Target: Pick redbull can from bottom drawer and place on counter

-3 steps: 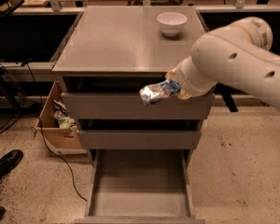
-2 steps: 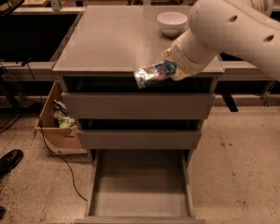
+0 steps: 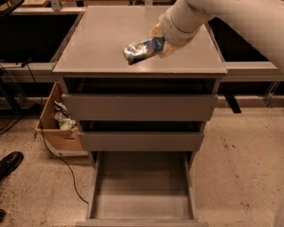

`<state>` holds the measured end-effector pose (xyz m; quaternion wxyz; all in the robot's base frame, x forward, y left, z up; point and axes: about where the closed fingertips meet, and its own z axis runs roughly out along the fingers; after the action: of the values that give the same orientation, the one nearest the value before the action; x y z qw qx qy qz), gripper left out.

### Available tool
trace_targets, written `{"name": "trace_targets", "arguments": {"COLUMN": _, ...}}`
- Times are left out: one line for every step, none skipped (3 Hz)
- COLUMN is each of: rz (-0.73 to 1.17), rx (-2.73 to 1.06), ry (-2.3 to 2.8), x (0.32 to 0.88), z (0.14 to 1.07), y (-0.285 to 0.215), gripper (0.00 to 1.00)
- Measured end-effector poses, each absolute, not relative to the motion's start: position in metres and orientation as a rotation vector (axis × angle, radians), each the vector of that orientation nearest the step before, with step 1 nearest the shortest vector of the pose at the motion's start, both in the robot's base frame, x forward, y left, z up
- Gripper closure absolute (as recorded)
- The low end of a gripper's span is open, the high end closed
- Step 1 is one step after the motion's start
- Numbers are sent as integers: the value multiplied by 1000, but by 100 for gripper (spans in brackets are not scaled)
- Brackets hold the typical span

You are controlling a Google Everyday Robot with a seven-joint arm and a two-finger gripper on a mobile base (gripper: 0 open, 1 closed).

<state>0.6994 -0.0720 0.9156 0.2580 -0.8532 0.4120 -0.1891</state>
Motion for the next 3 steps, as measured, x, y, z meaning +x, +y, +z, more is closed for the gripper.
{"name": "trace_targets", "arguments": {"rz": -491, "rx": -2285, "ry": 1069, "x": 742, "z": 924, "y": -45, "gripper": 100}}
{"name": "trace_targets", "arguments": {"rz": -464, "rx": -2268, "ry": 1046, "x": 773, "z": 918, "y": -26, "gripper": 82}}
{"name": "trace_targets", "arguments": {"rz": -396, "rx": -2267, "ry": 1054, "x": 803, "z": 880, "y": -15, "gripper": 51}}
